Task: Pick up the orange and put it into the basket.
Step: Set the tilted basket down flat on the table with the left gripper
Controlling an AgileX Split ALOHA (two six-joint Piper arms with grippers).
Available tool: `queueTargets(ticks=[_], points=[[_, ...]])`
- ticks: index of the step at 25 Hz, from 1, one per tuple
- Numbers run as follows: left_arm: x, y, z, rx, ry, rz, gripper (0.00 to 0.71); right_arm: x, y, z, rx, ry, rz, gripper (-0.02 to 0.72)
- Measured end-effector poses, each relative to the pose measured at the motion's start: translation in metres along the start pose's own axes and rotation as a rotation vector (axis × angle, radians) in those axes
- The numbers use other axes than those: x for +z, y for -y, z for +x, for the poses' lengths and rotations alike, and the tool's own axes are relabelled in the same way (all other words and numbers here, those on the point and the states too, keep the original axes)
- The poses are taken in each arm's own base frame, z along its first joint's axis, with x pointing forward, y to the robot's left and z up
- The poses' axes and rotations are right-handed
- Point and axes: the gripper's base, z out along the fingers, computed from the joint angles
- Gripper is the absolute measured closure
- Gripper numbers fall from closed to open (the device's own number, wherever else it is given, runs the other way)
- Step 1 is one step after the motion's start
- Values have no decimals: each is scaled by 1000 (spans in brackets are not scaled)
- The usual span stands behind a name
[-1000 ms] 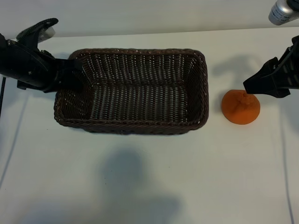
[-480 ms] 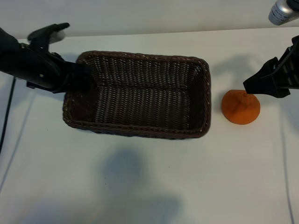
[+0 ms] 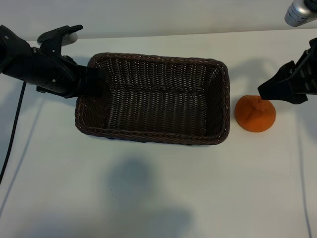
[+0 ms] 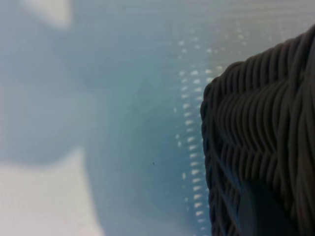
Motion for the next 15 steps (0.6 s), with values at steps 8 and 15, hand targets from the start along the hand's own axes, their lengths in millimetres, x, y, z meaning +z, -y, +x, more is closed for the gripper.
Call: queueTargets(ticks=[8, 15], points=[[1, -2, -1, -16, 16, -11, 575, 0, 0, 0, 0, 0, 0, 124], [5, -4, 3, -31, 4, -17, 575, 0, 0, 0, 0, 0, 0, 124]])
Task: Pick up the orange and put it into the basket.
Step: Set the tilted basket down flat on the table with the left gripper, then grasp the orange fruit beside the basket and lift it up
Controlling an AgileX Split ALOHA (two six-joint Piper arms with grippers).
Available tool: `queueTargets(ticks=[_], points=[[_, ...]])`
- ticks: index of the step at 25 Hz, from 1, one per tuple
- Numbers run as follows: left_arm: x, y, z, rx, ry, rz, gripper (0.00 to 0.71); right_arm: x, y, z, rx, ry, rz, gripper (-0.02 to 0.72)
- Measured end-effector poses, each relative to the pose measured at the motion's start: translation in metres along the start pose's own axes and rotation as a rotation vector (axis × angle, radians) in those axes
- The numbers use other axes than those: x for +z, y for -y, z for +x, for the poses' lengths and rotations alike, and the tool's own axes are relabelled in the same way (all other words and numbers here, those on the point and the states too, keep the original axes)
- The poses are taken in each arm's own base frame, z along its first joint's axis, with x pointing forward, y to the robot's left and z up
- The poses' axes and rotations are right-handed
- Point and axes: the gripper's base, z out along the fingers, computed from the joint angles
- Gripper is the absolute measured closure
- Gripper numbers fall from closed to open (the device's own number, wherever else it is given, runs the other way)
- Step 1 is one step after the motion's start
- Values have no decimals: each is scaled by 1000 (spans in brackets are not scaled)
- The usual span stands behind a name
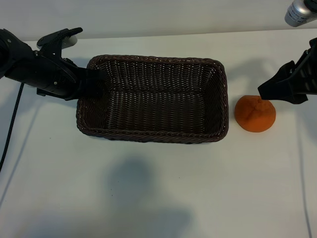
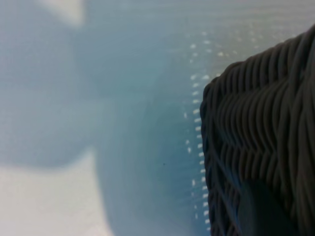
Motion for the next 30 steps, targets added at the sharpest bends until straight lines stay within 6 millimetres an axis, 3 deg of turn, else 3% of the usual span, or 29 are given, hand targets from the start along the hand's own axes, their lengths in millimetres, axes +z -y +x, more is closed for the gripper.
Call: queueTargets(ticks=[7, 15, 20, 30], points=[[0, 0, 0, -2, -1, 1, 550, 0, 0, 0, 0, 0, 0, 124], [0, 2, 2, -36, -19, 24, 247, 0, 0, 0, 0, 0, 0, 124], [0, 3, 3, -62, -30, 30, 102, 0, 0, 0, 0, 0, 0, 124], [-5, 6, 3, -59, -32, 40, 77, 0, 0, 0, 0, 0, 0, 124]])
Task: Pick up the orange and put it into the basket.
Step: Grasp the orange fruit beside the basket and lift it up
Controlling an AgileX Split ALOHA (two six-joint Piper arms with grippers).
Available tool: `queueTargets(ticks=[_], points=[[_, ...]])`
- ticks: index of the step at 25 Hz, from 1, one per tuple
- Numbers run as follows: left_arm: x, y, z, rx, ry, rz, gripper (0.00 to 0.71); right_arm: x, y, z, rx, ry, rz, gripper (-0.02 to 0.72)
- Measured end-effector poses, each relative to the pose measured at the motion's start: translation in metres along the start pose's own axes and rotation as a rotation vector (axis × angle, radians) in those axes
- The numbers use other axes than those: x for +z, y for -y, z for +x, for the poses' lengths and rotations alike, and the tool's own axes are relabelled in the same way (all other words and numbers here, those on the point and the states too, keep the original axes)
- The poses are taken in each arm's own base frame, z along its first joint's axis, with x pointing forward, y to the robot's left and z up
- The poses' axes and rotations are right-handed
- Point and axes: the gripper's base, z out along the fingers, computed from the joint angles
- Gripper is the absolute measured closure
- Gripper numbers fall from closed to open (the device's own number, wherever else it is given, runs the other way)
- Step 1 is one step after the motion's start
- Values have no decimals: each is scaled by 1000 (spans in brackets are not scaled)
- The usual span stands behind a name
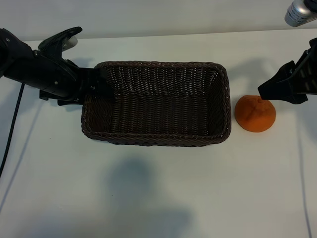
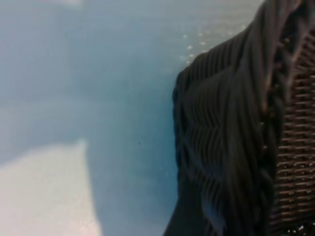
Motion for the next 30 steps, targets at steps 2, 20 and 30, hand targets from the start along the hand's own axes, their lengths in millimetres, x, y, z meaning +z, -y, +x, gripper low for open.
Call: queueTargets(ticks=[2, 20, 30], points=[[-8, 4, -2, 12, 23, 5, 77, 0, 0, 0, 0, 0, 0, 124], [-89, 18, -4, 120, 163, -163, 92, 0, 0, 0, 0, 0, 0, 124], [-160, -17, -9, 53, 229, -341, 109, 0, 0, 0, 0, 0, 0, 124]])
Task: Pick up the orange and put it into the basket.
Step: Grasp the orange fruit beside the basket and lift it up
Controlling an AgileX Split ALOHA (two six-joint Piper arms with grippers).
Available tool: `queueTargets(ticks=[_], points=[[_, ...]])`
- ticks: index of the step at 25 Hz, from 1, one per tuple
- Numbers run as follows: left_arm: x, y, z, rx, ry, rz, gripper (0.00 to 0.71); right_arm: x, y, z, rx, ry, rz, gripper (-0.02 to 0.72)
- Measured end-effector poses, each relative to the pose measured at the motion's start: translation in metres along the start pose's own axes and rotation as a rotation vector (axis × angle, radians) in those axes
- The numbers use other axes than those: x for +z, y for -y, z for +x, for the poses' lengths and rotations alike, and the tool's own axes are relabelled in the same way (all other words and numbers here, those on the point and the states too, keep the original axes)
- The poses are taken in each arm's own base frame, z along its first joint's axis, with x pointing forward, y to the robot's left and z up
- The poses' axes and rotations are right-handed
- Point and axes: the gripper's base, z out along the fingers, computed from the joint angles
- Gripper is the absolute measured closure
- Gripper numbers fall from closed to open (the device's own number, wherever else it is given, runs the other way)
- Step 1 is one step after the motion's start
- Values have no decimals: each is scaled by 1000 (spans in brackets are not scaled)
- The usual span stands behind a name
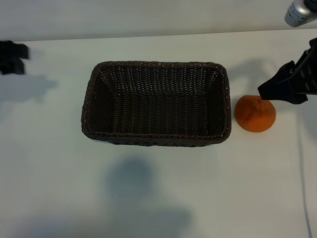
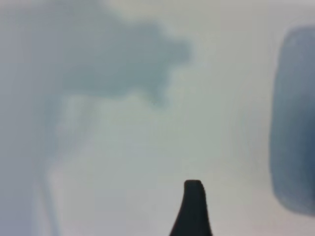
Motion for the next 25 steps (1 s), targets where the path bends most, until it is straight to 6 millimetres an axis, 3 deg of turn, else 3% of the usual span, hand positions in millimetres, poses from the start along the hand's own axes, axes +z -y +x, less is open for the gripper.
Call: queueTargets(ticks=[13, 25], points=[[-88, 6, 9, 70, 205, 94, 115, 0, 0, 0, -3, 0, 0, 124], [-182, -4, 53, 98, 383, -99, 117, 0, 0, 0, -3, 0, 0, 124]])
